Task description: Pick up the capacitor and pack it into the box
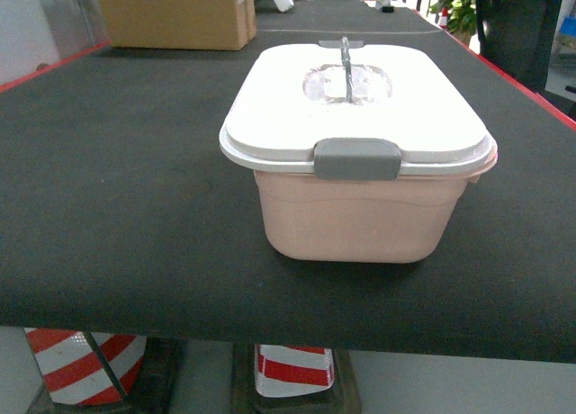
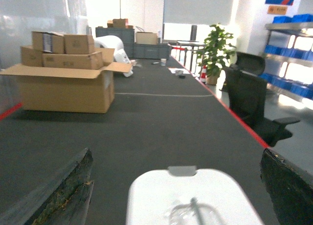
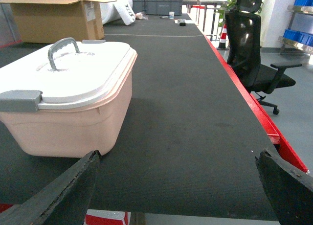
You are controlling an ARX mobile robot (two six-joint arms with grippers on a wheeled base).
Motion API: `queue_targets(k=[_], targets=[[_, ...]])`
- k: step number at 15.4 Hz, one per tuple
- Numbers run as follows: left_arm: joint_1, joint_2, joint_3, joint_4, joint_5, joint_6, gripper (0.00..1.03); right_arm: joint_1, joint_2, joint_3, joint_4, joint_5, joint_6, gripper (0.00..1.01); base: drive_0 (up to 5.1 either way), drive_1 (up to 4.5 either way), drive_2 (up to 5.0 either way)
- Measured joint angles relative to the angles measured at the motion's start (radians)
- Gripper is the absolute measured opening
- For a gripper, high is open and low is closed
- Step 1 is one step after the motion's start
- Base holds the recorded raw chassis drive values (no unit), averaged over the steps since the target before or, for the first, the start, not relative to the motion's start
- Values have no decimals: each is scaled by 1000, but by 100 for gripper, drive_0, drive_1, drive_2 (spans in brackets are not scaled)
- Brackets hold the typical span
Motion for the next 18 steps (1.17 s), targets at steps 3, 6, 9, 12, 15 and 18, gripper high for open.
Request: queue_targets(k=[3,6,9,12,15,18], targets=[[23,-102,-124,-2,-8,27,98,0,0,0,0,0,0,98,0,0,0],[121,-404,-427,-90,-18,4,98,0,0,0,0,0,0,98,0,0,0],[249,-683,-703,-288,23,-58,98,0,0,0,0,0,0,98,0,0,0],[355,-876,-877,-258,168,-68,90,0,0,0,0,0,0,98,0,0,0],[449,-1015,-1033,-174,301,-43,52,0,0,0,0,0,0,98,0,0,0],[491,-1079,-1067,-203,346,-43,23,0,0,0,0,0,0,98,0,0,0]])
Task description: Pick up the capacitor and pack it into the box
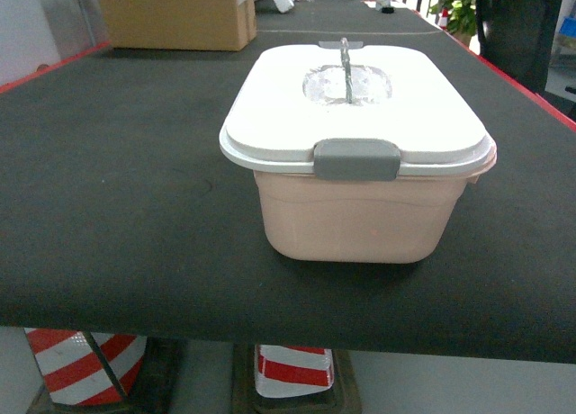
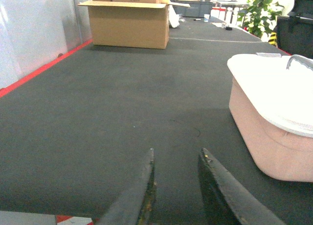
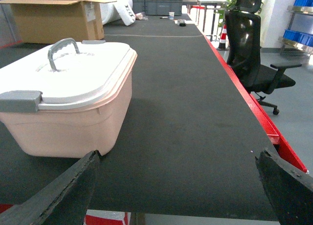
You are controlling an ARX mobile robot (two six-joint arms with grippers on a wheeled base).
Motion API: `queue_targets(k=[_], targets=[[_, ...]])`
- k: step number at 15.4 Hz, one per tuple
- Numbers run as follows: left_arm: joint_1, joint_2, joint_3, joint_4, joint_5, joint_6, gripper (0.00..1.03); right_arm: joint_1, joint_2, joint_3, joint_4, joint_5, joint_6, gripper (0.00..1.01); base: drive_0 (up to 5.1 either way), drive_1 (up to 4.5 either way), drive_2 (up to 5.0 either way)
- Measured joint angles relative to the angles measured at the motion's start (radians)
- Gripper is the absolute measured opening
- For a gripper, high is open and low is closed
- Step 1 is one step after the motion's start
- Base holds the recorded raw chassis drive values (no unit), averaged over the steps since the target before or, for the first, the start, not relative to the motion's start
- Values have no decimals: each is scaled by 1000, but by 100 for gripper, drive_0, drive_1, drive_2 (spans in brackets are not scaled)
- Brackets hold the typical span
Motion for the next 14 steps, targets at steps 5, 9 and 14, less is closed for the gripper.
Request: queue_targets(k=[5,9,14], targets=[[103,-111,-43,-66,107,1,2,0,0,0,0,0,0,98,0,0,0],[105,-188,-81,-98,107,1,2,0,0,0,0,0,0,98,0,0,0],[105,-257,-81,-157,106,1,2,0,0,0,0,0,0,98,0,0,0]])
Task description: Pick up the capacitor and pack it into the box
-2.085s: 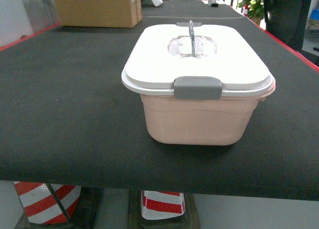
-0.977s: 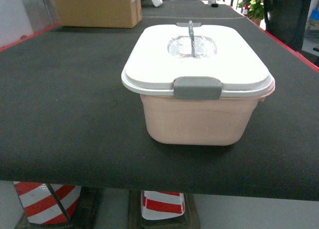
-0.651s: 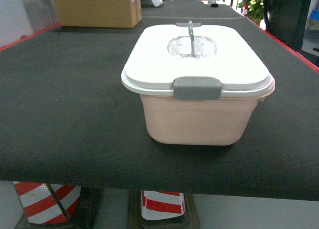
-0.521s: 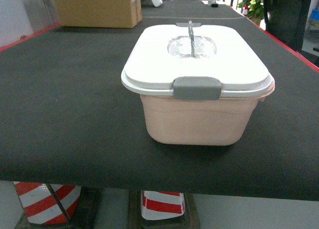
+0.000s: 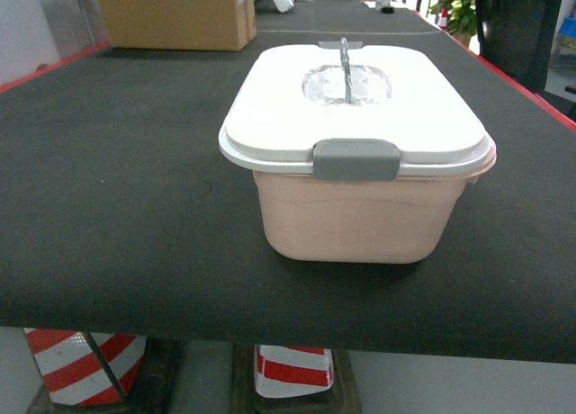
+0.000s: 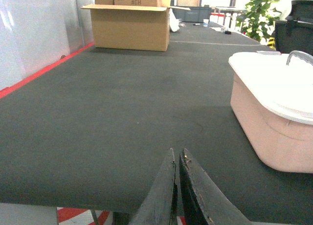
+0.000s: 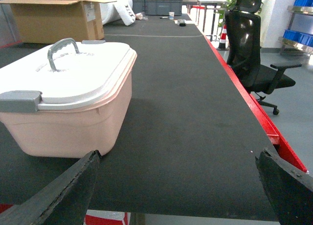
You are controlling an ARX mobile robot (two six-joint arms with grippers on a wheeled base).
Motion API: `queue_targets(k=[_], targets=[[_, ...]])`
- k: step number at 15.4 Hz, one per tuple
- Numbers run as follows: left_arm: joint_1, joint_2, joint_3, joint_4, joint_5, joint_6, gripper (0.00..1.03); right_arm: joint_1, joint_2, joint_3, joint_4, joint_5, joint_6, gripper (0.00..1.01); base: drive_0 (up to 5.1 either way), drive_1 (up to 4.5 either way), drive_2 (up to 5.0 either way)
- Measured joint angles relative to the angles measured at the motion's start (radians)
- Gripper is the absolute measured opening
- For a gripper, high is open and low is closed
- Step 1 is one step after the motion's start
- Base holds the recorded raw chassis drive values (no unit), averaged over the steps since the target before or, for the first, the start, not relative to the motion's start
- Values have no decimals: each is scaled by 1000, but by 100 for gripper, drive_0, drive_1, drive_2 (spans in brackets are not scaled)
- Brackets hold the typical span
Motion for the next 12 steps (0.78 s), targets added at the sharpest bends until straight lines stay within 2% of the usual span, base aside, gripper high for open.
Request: queue_targets(k=[1,2,6,8,10,12], targets=[[0,-105,1,-164,4,0,2,0,0,0,0,0,0,98,0,0,0],[0,-163,1,-161,2,1,2,0,0,0,0,0,0,98,0,0,0],[0,-162,1,-180,0,2,2,0,0,0,0,0,0,98,0,0,0],[0,-162,1,-178,0,1,27,0,0,0,0,0,0,98,0,0,0],[0,-162,1,-178,0,2,58,0,0,0,0,0,0,98,0,0,0],[0,-162,1,-178,0,2,83,0,0,0,0,0,0,98,0,0,0]])
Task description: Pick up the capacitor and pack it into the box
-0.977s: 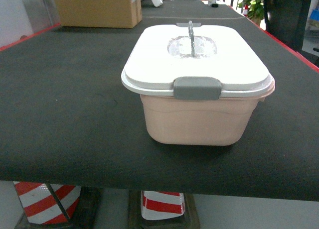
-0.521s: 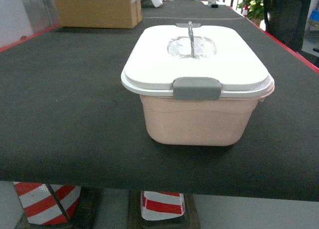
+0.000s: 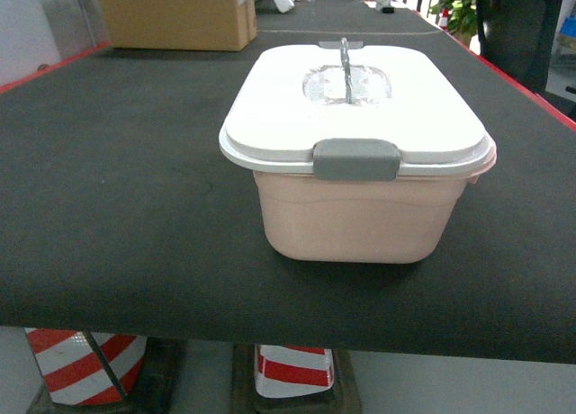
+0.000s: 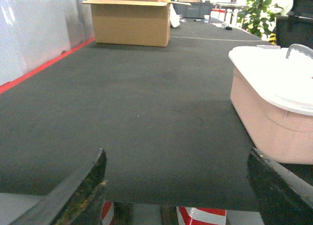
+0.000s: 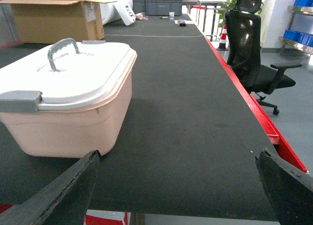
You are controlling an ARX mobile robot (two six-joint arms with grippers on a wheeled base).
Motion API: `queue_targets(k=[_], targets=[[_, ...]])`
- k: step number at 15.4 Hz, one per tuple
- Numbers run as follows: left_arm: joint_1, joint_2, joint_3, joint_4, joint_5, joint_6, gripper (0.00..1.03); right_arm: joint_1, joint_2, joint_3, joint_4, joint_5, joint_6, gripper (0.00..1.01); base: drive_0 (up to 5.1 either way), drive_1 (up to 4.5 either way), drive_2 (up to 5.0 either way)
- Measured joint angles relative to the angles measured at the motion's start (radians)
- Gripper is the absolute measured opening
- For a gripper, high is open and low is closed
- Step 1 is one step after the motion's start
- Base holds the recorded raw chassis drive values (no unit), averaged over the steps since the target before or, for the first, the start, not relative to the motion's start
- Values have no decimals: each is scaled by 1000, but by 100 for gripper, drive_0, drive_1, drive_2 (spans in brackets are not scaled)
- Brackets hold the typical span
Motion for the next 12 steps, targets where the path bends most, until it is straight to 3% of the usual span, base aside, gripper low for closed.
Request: queue_targets(k=[1,2,12], targets=[[0,0,0,0,0,0,95,0,0,0,0,0,0,98,0,0,0],[0,0,0,0,0,1,100,0,0,0,0,0,0,98,0,0,0],[0,0,0,0,0,1,98,0,0,0,0,0,0,98,0,0,0]])
